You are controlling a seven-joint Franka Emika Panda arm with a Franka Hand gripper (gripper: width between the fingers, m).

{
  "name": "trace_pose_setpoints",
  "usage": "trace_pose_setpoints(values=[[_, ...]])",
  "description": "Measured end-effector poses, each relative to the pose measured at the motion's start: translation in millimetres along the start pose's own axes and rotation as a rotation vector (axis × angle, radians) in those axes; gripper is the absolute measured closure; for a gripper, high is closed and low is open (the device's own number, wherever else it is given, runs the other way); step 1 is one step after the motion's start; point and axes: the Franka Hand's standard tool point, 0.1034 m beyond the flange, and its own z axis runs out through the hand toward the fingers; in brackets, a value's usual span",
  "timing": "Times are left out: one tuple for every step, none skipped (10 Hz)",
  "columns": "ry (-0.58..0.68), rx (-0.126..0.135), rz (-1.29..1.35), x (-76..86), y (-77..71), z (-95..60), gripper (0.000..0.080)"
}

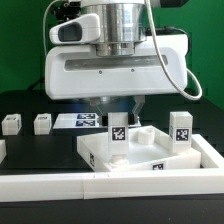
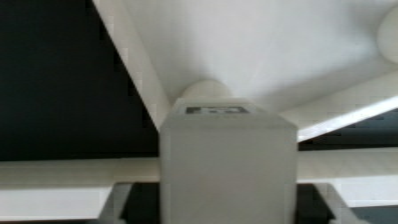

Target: Assemble square table

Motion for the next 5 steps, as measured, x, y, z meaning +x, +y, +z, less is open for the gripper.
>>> trace_pose_setpoints(values=[[0.0,0.0,0.004,0.0,0.0,0.0,0.0509],[0.001,0.001,0.071,0.1,-0.2,0.0,0.0509],[0.001,0.001,0.154,0.2,-0.3,0.0,0.0508],[0.001,0.001,0.228,0.2,-0.3,0.0,0.0508],[0.0,0.001,0.318,1.2,-1.8,0.6,0.0508]])
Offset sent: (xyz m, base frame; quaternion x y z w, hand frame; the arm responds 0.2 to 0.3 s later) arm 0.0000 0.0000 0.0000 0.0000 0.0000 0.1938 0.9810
